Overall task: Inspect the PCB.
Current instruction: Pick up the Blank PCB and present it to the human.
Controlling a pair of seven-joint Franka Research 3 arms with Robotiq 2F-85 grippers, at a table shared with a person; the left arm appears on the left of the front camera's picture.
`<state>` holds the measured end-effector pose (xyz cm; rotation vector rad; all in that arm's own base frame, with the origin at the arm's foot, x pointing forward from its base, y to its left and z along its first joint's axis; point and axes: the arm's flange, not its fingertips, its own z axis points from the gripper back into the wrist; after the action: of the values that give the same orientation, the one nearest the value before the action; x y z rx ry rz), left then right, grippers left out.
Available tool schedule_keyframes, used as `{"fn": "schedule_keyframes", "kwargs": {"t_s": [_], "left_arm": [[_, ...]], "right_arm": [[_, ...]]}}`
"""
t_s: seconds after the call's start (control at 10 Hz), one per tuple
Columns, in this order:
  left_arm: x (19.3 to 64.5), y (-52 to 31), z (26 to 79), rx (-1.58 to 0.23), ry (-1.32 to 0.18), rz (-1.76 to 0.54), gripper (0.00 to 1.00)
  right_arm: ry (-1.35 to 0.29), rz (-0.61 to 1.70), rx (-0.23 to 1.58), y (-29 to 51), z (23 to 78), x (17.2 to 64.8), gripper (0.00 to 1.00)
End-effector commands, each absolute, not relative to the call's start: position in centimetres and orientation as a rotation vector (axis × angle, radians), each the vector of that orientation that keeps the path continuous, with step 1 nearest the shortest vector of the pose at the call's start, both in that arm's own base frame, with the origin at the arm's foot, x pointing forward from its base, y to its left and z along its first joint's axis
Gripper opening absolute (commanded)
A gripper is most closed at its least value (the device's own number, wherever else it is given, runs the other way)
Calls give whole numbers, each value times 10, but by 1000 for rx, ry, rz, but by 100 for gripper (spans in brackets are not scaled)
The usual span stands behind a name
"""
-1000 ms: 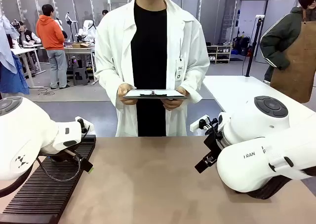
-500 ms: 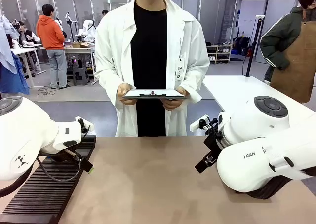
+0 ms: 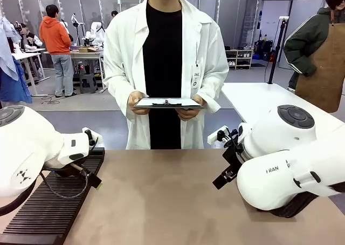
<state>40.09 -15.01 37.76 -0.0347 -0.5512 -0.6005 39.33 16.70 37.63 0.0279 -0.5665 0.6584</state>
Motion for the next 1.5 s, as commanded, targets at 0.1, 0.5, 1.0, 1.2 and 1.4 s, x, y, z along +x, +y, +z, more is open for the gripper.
{"fn": "schedule_keyframes", "kwargs": {"t_s": [0.1,0.5,1.0,1.2,1.4], "left_arm": [[397,-122,438,-148,-427,-657,100],[378,-44,479,-629,-271,-591,100],[317,133,432,-1197,-435,-380,100],[289,183,399,-1316,-531,-216,100],[266,219,376,-1364,-645,-82,100]], "right_arm": [[-479,614,177,150,440,386,100],[-371,495,656,70,474,363,100],[-527,305,1258,-76,411,290,100],[-518,228,1296,-109,391,265,100],[-496,202,1287,-126,381,247,100]]}}
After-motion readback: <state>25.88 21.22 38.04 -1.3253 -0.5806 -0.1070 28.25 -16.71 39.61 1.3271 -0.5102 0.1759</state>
